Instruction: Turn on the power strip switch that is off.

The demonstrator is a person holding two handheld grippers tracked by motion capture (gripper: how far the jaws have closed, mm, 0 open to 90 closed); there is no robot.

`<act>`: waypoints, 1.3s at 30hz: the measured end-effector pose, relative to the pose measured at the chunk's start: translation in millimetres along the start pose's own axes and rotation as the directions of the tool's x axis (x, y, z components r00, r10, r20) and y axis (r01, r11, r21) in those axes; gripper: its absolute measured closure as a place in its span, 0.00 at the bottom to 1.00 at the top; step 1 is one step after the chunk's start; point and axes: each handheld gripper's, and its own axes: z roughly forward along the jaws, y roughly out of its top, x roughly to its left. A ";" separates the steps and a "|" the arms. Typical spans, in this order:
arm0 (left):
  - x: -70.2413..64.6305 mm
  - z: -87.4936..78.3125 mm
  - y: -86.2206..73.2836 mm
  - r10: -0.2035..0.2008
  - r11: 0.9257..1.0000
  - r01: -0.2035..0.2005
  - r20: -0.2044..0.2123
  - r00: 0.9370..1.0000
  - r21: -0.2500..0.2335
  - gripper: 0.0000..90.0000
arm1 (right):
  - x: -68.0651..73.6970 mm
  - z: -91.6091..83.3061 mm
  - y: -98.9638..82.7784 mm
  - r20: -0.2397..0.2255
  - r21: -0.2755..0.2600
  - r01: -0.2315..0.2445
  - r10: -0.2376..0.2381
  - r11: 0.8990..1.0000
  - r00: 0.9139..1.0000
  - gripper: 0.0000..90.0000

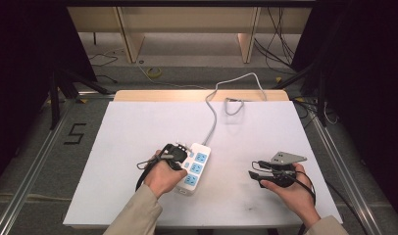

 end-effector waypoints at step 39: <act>1.1 3.9 1.3 -0.029 0.999 0.029 0.000 1.000 0.022 1.00 | 1.0 0.6 0.5 -0.004 0.005 0.005 -0.005 1.000 1.000 0.48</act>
